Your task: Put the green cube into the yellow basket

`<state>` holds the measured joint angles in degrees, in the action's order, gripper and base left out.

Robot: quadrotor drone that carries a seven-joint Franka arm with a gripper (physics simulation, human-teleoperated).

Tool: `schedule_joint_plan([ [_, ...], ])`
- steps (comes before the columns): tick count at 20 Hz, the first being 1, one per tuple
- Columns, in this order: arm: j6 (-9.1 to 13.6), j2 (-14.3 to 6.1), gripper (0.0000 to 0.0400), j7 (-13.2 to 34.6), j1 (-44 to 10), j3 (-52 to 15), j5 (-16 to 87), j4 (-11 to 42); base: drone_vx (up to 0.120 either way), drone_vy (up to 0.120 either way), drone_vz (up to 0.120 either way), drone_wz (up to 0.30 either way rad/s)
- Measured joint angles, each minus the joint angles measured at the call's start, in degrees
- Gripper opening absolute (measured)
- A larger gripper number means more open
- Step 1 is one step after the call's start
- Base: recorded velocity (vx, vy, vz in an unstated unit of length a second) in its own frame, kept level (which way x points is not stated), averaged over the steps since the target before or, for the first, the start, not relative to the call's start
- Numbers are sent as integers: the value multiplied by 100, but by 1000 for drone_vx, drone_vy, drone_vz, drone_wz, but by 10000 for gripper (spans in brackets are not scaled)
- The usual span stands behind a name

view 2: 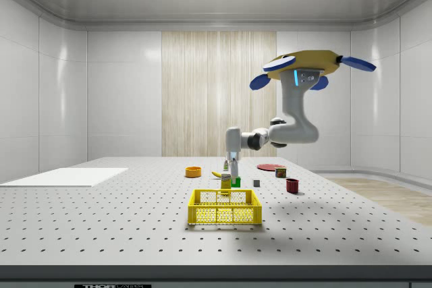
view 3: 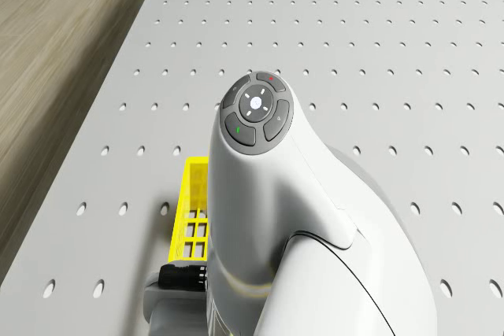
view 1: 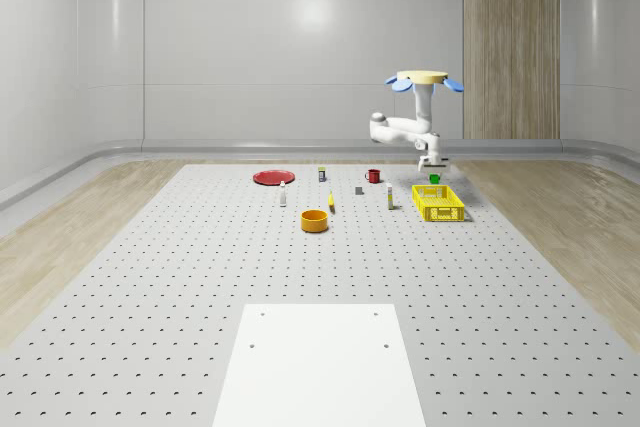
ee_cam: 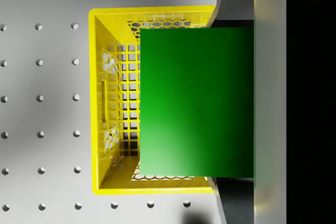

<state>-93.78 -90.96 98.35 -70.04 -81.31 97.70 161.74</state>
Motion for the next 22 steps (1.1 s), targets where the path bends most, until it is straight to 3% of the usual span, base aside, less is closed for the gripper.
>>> schedule_joint_plan([
  [7, -21, -23, 250, 3, -4, -2, -9, -1, 120, 0, -120, 0],
  [14, -38, -41, 250, 1, -7, -3, -16, -1, 120, 0, 0, 0],
  [22, -209, -55, 250, -47, -81, 461, 418, -85, 0, 0, 0, 0],
])
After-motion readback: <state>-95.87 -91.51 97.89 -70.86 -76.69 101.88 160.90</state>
